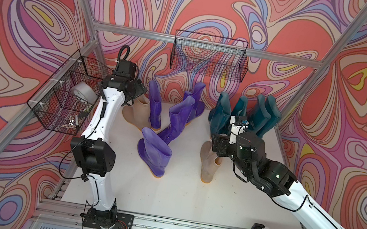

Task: Match and arrange rain boots in pairs
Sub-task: Pick up the rain boot at the center of the board.

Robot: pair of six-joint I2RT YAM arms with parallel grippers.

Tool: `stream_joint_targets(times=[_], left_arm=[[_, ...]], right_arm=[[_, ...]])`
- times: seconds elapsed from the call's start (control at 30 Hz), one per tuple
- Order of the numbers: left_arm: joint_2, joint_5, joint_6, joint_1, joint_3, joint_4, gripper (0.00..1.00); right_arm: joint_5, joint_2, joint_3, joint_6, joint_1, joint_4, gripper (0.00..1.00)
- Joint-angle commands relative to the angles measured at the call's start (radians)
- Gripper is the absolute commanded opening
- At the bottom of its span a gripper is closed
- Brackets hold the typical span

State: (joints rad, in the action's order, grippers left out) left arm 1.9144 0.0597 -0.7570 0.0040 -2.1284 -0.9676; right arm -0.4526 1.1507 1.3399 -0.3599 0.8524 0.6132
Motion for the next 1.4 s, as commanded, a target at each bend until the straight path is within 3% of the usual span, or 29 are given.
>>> stream_joint_targets(times=[0.0, 0.13, 0.2, 0.3, 0.47, 0.5, 0.7, 0.93, 1.17, 1.37], left_arm=[[0.077, -0.023, -0.001, 0.001, -0.071, -0.005, 0.92], [0.105, -0.033, 0.024, 0.001, -0.081, 0.015, 0.92], [0.105, -0.036, 0.029, 0.001, -0.072, 0.018, 0.84], [0.095, -0.047, 0.032, 0.003, -0.035, 0.028, 0.61], [0.064, -0.055, 0.063, 0.007, 0.016, 0.033, 0.04], [0.059, -0.055, 0.078, 0.007, 0.016, 0.033, 0.00], [-0.001, -0.090, 0.197, 0.010, -0.016, 0.072, 0.00], [0.017, -0.134, 0.235, 0.010, -0.294, -0.086, 0.00], [-0.098, -0.224, 0.235, 0.001, -0.300, -0.065, 0.00], [-0.223, -0.313, 0.266, -0.069, -0.285, 0.042, 0.00]], right_arm=[[-0.001, -0.008, -0.015, 0.012, 0.002, -0.025, 0.74], [0.007, 0.000, -0.019, 0.013, 0.002, -0.026, 0.74], [0.001, 0.001, -0.023, 0.014, 0.001, -0.025, 0.74], [0.000, 0.005, -0.024, 0.013, 0.001, -0.033, 0.73], [0.005, 0.002, -0.028, 0.008, 0.001, -0.042, 0.73], [0.006, 0.000, -0.028, 0.007, 0.001, -0.042, 0.74], [0.005, -0.017, -0.029, 0.000, 0.002, -0.033, 0.73], [0.009, -0.044, -0.039, -0.023, 0.001, -0.032, 0.73], [0.006, -0.054, -0.034, -0.031, 0.002, -0.032, 0.73], [-0.002, -0.038, -0.029, -0.053, 0.001, -0.058, 0.72]])
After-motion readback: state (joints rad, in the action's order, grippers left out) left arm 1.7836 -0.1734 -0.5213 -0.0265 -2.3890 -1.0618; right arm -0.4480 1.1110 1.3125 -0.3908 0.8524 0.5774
